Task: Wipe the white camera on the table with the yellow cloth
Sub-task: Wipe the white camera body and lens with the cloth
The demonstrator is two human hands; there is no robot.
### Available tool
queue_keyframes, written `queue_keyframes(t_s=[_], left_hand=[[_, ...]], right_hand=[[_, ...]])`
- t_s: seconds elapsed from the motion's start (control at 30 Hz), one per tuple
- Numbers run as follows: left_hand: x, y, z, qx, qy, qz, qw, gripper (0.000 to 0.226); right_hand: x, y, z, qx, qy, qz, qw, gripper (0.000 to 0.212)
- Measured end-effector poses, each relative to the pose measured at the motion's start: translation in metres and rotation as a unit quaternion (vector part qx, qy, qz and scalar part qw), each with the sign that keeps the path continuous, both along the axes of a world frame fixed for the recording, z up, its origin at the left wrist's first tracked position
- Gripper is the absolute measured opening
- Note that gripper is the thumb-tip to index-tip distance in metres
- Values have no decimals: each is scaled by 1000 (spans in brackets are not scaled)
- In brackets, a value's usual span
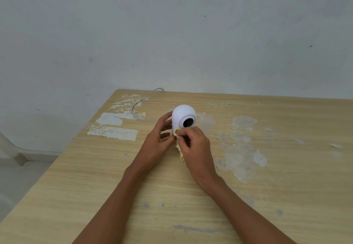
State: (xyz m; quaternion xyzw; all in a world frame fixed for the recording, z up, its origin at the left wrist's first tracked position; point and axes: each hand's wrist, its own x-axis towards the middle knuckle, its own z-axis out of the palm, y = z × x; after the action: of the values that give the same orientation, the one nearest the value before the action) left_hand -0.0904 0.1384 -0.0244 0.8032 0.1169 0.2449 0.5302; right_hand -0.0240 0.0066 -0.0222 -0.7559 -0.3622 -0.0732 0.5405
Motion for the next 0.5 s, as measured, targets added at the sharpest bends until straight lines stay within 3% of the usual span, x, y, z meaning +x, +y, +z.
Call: queue_keyframes(t_s=[0.27,0.5], left_hand=[[4,0,-1,2,-8,5,1000,60],[7,-3,1,7,-16,18,1000,58]], right_hand=[[18,-11,1,13,53,-69,996,7],[24,-7,8,83,83,-91,989,8]])
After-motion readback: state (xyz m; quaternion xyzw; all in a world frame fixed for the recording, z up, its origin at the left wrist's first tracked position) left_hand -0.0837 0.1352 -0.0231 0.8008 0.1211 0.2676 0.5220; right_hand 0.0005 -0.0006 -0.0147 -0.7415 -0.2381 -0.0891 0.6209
